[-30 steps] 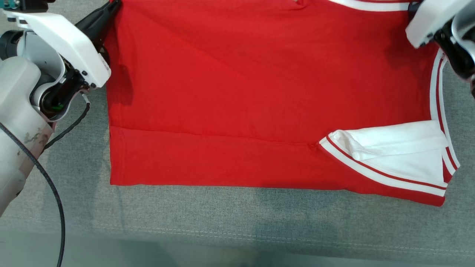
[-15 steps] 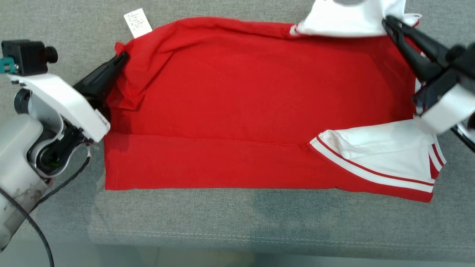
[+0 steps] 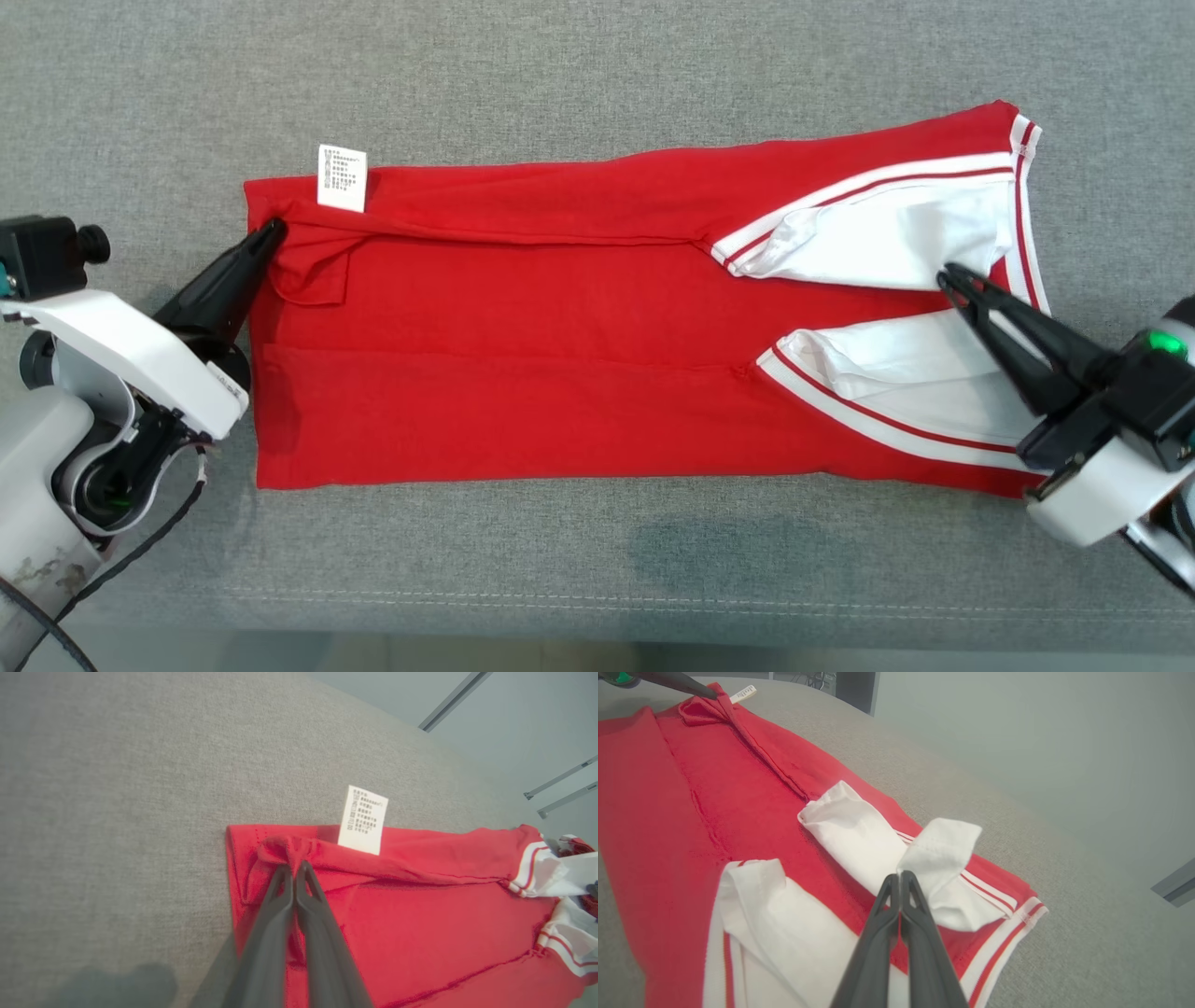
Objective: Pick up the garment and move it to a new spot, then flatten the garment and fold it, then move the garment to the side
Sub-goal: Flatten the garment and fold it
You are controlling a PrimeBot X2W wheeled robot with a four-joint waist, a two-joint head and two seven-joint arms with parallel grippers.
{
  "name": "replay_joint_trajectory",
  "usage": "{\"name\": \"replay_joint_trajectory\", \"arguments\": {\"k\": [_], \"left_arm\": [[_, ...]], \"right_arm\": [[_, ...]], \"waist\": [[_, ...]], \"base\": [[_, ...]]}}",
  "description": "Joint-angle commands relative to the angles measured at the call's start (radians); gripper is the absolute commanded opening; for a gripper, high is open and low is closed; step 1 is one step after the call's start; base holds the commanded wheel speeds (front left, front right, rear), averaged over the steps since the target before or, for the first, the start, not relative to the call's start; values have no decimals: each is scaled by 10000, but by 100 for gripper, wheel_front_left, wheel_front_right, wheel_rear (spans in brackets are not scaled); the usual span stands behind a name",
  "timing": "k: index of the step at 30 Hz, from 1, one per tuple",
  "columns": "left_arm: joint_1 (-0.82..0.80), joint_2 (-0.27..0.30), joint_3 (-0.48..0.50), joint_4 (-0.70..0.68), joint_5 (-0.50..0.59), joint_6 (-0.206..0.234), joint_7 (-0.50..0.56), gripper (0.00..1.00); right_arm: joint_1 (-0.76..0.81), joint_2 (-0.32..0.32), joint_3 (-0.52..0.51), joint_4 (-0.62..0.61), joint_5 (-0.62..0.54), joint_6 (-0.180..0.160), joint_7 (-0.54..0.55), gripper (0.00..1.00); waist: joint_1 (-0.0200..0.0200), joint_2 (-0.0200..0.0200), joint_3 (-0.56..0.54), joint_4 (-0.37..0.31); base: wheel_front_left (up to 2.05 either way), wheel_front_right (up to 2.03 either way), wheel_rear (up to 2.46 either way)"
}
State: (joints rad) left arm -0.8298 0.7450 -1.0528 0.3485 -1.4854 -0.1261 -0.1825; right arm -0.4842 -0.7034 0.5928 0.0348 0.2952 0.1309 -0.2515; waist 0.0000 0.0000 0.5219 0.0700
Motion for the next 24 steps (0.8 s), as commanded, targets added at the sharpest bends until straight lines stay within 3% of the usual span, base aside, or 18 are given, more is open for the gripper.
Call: {"name": "replay_joint_trajectory", "arguments": {"k": [1, 11, 12, 13, 14, 15, 16, 21, 24], "left_arm": [[82, 590, 397, -136, -50, 124, -115, 0], [1116, 640, 547, -433, -375, 391, -517, 0], [1212, 646, 531, -456, -381, 460, -530, 0], [1316, 652, 495, -482, -409, 518, -515, 0], [1412, 665, 457, -522, -455, 560, -471, 18], [1472, 687, 451, -521, -451, 691, -480, 90], [1513, 699, 427, -498, -381, 838, -499, 100], [1695, 716, 548, -479, 36, 1314, -675, 100], [1965, 746, 875, -469, 632, 2063, -771, 100]], "right_arm": [[806, 1, -225, -339, -86, -2, -102, 0], [2766, 1140, -1358, -807, -322, -2, -102, 0], [2855, 1220, -1326, -800, -280, -2, -102, 18], [2947, 1344, -1353, -731, -132, -2, -102, 27], [3033, 1430, -1400, -553, 12, -2, -102, 99], [3054, 1475, -1409, -433, 69, -2, -102, 100], [3086, 1571, -1475, -313, 201, -2, -102, 100], [3308, 1869, -1851, -424, 617, -2, -102, 100], [3709, 2390, -2814, -679, 1053, -2, -103, 100]], "waist": [[0, 0, -25, -41], [0, 0, -404, -312], [0, 0, -441, -327], [0, 0, -490, -355], [0, 0, -523, -377], [0, 0, -554, -384], [0, 0, -616, -382], [0, 0, -922, -350], [0, 0, -1267, -331]], "base": [[0, 0, 0], [0, 0, 0], [0, 0, 0], [0, 0, 0], [0, 0, 0], [0, 0, 0], [0, 0, 0], [0, 0, 0], [0, 0, 0]]}}
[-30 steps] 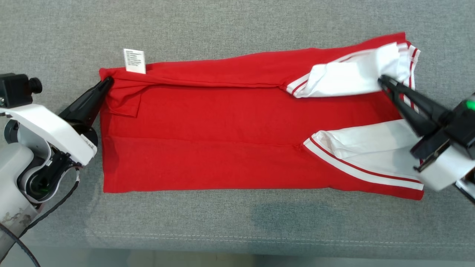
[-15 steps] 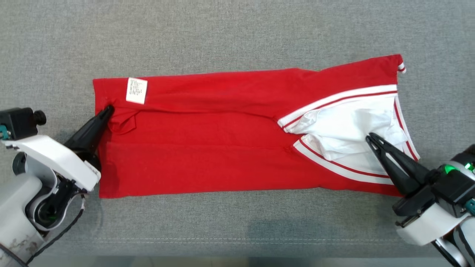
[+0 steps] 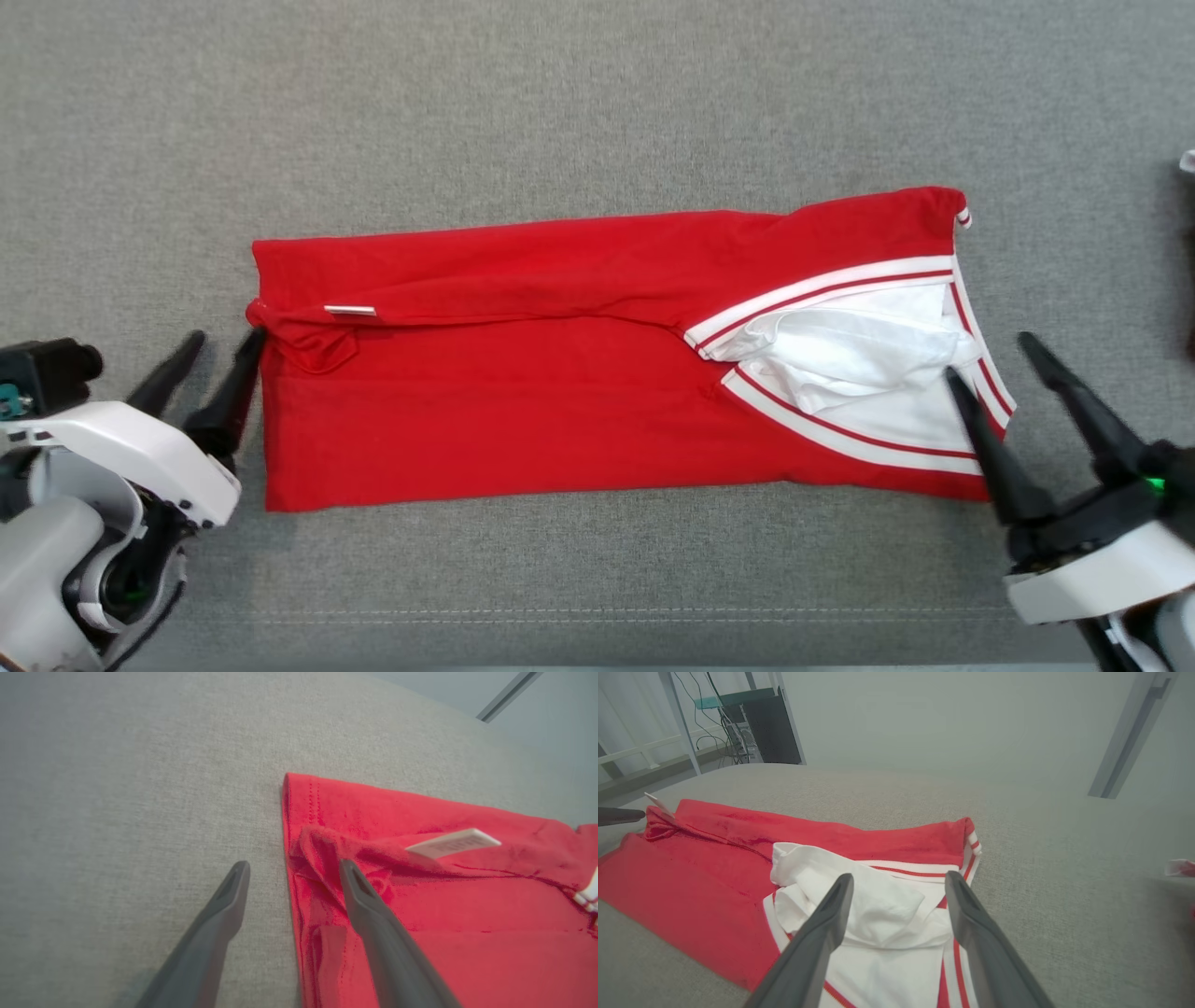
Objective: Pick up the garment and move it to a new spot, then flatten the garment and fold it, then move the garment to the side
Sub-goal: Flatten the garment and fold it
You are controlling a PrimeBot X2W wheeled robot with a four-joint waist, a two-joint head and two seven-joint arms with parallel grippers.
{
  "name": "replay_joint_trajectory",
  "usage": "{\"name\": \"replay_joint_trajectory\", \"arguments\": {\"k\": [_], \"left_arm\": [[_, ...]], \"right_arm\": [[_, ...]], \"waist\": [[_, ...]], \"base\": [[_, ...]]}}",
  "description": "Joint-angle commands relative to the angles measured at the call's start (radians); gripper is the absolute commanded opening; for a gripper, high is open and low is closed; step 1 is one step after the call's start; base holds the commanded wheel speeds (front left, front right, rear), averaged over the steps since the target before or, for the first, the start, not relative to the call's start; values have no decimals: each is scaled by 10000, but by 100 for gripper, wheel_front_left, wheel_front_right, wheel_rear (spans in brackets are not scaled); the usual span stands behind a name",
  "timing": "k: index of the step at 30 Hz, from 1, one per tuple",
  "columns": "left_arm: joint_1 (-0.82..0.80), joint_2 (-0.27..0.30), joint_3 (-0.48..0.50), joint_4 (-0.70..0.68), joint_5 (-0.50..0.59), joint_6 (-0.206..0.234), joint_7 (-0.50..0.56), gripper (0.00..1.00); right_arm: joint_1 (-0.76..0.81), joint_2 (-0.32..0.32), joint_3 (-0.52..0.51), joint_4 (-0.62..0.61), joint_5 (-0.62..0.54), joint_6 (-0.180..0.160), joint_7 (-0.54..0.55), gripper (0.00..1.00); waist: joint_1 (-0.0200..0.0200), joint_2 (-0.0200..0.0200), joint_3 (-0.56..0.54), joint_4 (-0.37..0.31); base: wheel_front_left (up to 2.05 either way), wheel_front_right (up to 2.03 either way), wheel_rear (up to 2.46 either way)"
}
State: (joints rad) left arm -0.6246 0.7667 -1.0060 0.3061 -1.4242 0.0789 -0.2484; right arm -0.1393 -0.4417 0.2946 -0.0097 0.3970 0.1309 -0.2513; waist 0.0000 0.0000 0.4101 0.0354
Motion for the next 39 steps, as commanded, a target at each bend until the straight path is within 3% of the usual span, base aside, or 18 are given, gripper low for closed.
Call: {"name": "replay_joint_trajectory", "arguments": {"k": [1, 5, 9, 16, 23, 31, 39], "left_arm": [[-3, 494, 819, -107, 313, 310, -121, 100], [904, 159, 2766, -793, 2160, 1620, -129, 100], [2141, -397, 4254, -2110, 4056, 2637, -131, 100], [3957, -1377, 5220, -3620, 6244, 3528, -132, 100], [5178, -2138, 5769, -3805, 6867, 3450, -133, 100], [5420, -2325, 6014, -3680, 7139, 3075, -133, 100], [4966, -2506, 5798, -3411, 7311, 2681, -133, 100]], "right_arm": [[422, -54, -262, -208, 10, -2, -104, 100], [799, 828, -1562, -80, -70, -2, -104, 100], [718, 1381, -2224, 475, -194, -2, -105, 100], [160, 1883, -2703, 1996, -534, -2, -96, 100], [-44, 2064, -2622, 3203, -578, -2, -74, 100], [-324, 1945, -2428, 3910, -276, -2, 66, 100], [-1302, 1665, -2196, 4852, 211, -2, 1145, 100]], "waist": [[0, 0, -285, 23], [0, 0, -843, 36], [0, 0, -1309, 82], [0, 0, -2064, 222], [0, 0, -2781, 292], [0, 0, -2964, 415], [0, 0, -2833, 726]], "base": [[0, 0, 0], [0, 0, 0], [0, 0, 0], [0, 0, 0], [0, 0, 0], [0, 0, 0], [0, 0, 0]]}}
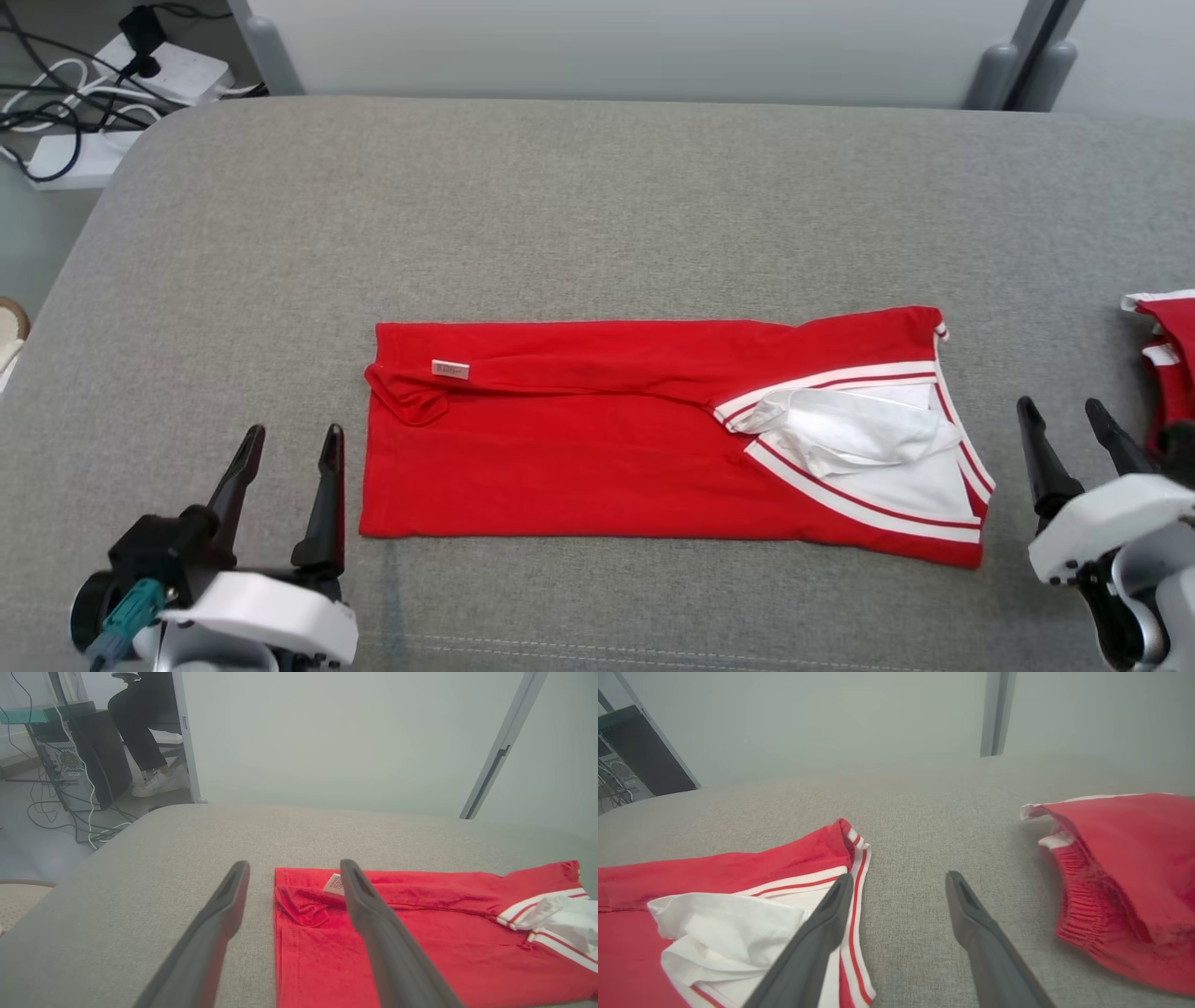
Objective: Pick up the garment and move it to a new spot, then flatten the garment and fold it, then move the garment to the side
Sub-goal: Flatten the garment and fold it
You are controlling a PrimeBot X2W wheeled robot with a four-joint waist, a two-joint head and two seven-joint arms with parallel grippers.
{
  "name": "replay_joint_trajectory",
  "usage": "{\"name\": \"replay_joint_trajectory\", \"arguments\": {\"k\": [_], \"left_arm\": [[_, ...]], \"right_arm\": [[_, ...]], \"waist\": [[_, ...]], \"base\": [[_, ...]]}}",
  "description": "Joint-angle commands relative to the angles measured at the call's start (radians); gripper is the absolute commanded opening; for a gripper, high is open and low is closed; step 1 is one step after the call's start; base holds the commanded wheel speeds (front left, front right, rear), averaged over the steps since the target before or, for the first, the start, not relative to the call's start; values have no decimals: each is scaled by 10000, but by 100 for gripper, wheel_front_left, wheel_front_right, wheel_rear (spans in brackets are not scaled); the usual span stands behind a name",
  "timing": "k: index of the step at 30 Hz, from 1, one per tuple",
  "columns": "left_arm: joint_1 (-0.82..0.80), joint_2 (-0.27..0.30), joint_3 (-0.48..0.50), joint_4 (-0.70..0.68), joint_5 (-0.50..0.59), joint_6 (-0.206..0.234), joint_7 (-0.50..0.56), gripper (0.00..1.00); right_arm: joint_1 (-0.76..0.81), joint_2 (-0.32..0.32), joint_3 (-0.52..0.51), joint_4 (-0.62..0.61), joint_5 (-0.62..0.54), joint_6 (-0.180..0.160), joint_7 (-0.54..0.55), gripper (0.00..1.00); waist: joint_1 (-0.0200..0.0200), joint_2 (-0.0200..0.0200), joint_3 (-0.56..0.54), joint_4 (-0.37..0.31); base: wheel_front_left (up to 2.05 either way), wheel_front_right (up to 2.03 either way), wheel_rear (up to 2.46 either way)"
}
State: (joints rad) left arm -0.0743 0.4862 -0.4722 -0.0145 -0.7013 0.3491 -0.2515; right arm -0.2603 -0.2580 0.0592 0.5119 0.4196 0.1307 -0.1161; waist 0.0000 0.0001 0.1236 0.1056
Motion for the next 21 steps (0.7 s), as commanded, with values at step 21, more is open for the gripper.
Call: {"name": "replay_joint_trajectory", "arguments": {"k": [21], "left_arm": [[-1550, -553, 147, 684, 452, -941, -103, 100]], "right_arm": [[-2253, -289, 2424, 3033, 1846, 0, 3185, 99]], "waist": [[0, -1, 382, 1092]], "base": [[0, 0, 0]]}}
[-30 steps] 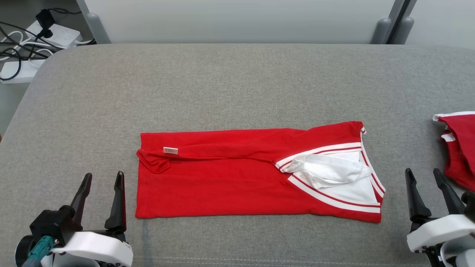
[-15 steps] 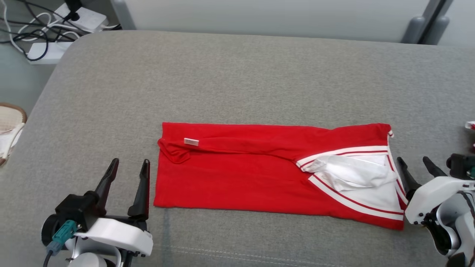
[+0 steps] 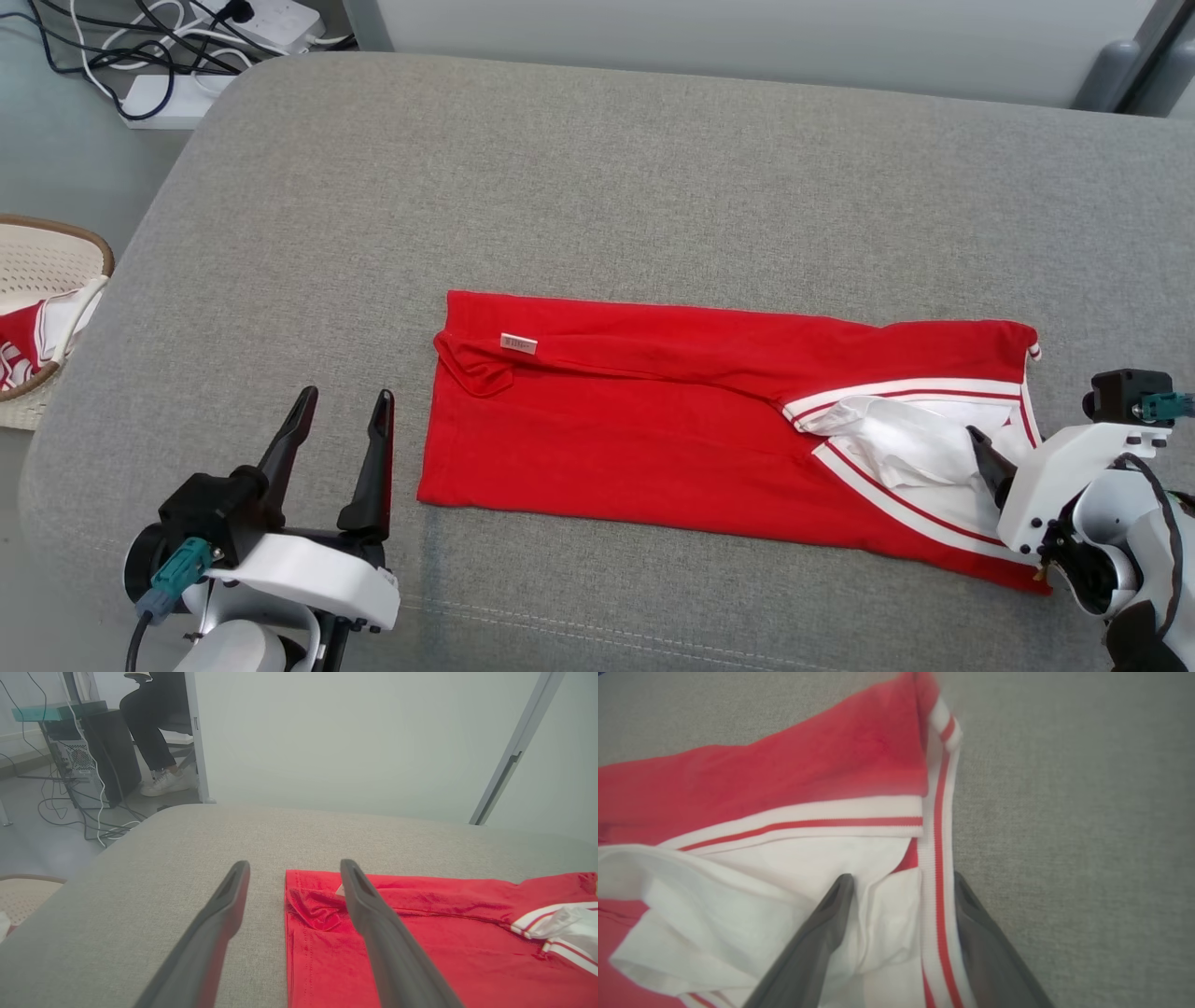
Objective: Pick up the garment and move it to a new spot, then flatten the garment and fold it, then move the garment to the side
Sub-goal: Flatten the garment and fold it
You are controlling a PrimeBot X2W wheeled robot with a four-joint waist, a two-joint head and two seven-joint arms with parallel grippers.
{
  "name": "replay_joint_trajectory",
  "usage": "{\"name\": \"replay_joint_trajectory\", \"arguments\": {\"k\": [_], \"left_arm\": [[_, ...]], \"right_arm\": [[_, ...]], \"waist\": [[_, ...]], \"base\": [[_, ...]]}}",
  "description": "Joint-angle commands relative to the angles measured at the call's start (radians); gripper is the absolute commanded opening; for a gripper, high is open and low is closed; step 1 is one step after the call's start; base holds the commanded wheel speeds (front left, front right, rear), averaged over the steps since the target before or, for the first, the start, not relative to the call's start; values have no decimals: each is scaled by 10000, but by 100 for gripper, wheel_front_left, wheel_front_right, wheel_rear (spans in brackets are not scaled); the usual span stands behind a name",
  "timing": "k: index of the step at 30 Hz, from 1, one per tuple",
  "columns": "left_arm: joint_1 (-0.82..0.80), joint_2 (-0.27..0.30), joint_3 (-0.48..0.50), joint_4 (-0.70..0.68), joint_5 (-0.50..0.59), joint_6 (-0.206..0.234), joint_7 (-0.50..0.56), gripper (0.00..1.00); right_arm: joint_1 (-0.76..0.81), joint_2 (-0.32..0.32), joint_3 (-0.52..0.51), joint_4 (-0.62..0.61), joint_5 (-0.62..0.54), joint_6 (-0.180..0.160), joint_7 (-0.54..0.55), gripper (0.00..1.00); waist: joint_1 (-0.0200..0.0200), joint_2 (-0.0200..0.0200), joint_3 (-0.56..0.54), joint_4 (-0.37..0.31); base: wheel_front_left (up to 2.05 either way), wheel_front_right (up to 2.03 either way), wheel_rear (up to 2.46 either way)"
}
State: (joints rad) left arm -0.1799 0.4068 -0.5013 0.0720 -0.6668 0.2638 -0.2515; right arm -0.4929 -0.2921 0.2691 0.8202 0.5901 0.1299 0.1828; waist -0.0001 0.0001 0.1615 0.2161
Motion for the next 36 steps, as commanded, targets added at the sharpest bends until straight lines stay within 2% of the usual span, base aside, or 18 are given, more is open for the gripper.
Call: {"name": "replay_joint_trajectory", "arguments": {"k": [1, 2, 3, 8, 17, 23, 28, 36], "left_arm": [[-482, 231, 455, -168, 119, -109, -103, 100], [-474, 220, 476, -158, 128, -125, -103, 100], [-477, 201, 495, -155, 130, -154, -103, 100], [-472, 158, 574, -129, 160, -268, -103, 100], [-407, 140, 628, -150, 259, -306, -103, 100], [-342, 215, 678, -179, 279, -283, -103, 100], [-262, 294, 688, -262, 303, -192, -78, 100], [-238, 378, 601, -503, 341, -124, 51, 100]], "right_arm": [[74, 28, 420, -21, 264, 8, 345, 47], [55, -11, 491, -46, 365, 8, 367, 21], [46, -51, 495, -39, 493, 8, 355, 0], [65, -450, 359, 78, 957, 8, 165, 0], [577, -1485, -580, 496, 1561, 8, -660, 0], [632, -1568, -675, 185, 1761, 8, -759, 0], [448, -1281, -565, -932, 2169, 8, -632, 0], [551, -710, -65, -4229, 2470, 8, 144, 0]], "waist": [[1, -1, 10, -28], [1, -1, 26, -53], [1, -1, 36, -74], [1, -1, 78, -216], [1, -1, 98, -453], [1, -1, 90, -723], [1, -1, -31, -992], [1, -1, -103, -1191]], "base": [[0, 0, 0], [0, 0, 0], [0, 0, 0], [0, 0, 0], [0, 0, 0], [0, 0, 0], [0, 0, 0], [0, 0, 0]]}}
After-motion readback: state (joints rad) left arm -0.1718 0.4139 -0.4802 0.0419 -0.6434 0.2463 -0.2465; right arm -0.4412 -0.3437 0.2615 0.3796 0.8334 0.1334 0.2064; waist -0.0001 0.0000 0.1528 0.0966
